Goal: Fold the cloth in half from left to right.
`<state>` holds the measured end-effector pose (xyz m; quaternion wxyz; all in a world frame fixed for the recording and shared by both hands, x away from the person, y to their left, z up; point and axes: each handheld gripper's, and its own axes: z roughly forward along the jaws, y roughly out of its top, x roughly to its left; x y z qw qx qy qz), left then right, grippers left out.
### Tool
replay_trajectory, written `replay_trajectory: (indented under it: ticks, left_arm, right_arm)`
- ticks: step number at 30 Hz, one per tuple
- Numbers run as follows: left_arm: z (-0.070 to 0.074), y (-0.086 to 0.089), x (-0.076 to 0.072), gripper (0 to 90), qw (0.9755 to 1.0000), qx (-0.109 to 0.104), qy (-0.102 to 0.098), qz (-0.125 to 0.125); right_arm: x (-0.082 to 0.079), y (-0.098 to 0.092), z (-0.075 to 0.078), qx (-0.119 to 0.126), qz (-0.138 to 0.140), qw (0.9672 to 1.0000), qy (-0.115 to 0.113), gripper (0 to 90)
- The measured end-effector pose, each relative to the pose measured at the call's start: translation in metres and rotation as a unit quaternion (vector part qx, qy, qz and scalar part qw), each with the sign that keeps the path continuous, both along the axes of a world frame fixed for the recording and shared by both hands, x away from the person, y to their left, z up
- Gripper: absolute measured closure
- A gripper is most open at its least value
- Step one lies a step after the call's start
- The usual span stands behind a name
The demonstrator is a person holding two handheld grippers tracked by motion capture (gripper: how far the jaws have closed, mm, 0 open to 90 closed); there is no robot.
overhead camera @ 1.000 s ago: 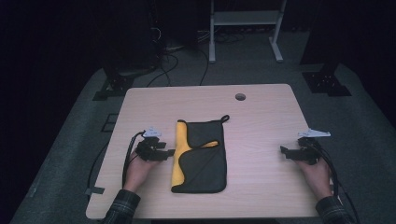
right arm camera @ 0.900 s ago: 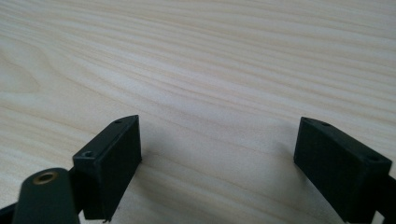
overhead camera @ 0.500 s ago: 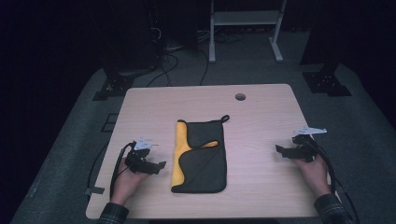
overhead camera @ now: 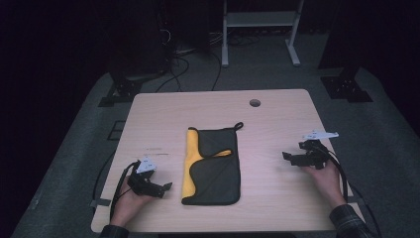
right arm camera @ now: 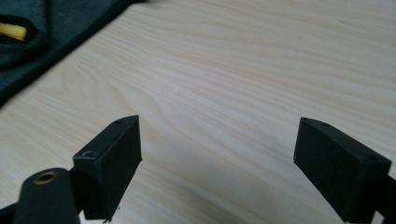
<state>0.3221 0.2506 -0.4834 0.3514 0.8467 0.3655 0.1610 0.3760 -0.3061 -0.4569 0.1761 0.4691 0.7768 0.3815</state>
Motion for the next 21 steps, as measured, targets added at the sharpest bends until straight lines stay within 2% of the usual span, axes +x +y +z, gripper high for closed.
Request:
replay_trajectory:
  ticks: [4, 5, 9, 12, 18, 21]
  left_arm:
    - [0.0, 0.0, 0.0, 0.0, 1.0, 0.0, 0.0, 0.0]
    - [0.0, 0.0, 0.0, 0.0, 1.0, 0.0, 0.0, 0.001]
    - [0.0, 0.0, 0.0, 0.0, 1.0, 0.0, 0.0, 0.001]
    - [0.0, 0.0, 0.0, 0.0, 1.0, 0.0, 0.0, 0.001]
    - [0.0, 0.0, 0.0, 0.0, 1.0, 0.0, 0.0, 0.001]
    - [0.0, 0.0, 0.0, 0.0, 1.0, 0.0, 0.0, 0.001]
  right_arm:
    - [0.0, 0.012, 0.005, 0.0, 0.015, 0.9998, -0.011, 14.5]
    - [0.001, 0.019, 0.006, 0.0, 0.026, 0.9997, -0.006, 14.4]
    - [0.004, 0.029, 0.011, 0.009, 0.039, 0.9992, -0.008, 14.8]
    - [0.005, 0.041, 0.018, 0.022, 0.055, 0.998, -0.02, 18.2]
    - [0.01, 0.065, 0.028, 0.033, 0.083, 0.9954, -0.033, 21.9]
    - [0.015, 0.077, 0.031, 0.035, 0.096, 0.9944, -0.03, 23.0]
